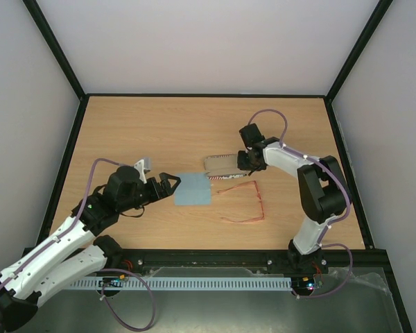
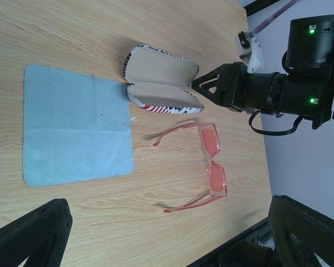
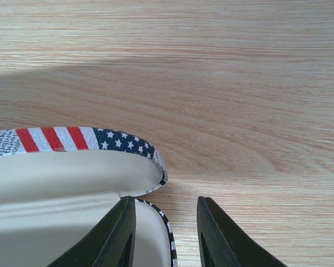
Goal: Organize the sunglasses
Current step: Adjust the sunglasses case at the center of the board.
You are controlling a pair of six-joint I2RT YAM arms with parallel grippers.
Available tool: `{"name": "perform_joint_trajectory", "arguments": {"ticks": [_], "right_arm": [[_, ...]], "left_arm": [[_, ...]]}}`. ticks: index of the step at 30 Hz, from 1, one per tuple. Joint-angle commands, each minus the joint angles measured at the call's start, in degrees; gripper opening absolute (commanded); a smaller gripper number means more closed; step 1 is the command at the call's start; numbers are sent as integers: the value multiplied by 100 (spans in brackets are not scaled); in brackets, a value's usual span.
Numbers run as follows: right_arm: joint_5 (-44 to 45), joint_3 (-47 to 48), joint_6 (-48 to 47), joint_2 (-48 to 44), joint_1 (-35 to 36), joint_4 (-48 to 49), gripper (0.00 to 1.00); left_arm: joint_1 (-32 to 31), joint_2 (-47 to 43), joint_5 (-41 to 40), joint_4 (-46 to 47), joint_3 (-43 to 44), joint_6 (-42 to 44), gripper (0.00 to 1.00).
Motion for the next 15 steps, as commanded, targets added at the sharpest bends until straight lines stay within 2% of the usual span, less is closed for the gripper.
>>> {"name": "perform_joint_trajectory", "arguments": {"ticks": [1, 15], "right_arm": [[92, 141, 61, 23, -35, -136, 33], [633, 567, 115, 639, -51, -170, 32]], "left_arm": [[30, 16, 93, 67, 180, 64, 99], [31, -71, 23, -66, 221, 71, 99]]}}
